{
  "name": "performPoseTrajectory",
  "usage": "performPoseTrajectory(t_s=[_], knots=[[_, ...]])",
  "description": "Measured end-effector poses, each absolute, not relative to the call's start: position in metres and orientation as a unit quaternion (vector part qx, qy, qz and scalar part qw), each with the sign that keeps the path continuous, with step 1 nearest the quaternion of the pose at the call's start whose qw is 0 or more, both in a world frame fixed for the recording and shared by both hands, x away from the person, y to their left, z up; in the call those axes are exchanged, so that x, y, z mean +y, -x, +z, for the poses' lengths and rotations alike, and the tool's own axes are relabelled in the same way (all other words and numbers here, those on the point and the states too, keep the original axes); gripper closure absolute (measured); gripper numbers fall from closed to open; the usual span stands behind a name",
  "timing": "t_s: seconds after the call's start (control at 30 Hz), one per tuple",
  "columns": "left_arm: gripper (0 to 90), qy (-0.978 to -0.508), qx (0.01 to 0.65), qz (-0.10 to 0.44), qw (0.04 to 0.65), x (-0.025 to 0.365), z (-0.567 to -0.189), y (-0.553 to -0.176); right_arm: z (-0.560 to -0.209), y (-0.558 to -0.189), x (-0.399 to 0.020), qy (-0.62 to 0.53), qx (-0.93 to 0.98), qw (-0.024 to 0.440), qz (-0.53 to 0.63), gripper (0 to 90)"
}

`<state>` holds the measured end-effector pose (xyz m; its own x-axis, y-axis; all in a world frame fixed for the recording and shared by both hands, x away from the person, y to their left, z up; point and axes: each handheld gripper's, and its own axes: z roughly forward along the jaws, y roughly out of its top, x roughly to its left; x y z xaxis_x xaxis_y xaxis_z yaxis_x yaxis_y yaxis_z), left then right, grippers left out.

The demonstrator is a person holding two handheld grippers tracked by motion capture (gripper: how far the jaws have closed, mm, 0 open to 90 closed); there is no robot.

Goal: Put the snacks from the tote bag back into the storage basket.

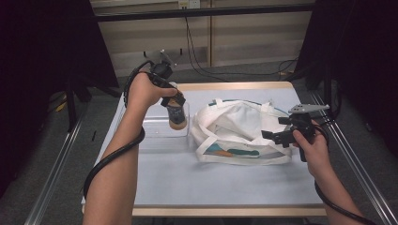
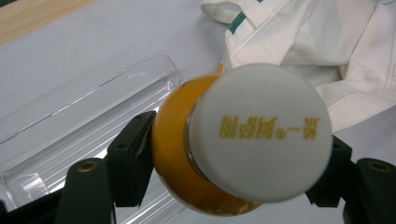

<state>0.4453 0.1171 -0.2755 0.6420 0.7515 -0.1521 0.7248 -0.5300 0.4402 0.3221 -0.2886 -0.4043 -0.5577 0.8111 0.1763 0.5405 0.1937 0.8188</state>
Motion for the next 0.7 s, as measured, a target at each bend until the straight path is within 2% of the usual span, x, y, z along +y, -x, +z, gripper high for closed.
performPoseTrajectory(t_s=[0.7], knots=[[30.7,-0.877,0.424,0.023,0.226,0.119,-0.293,-0.444,-0.404,-0.322,-0.289,-0.445,0.758,0.149,0.453,1.6]])
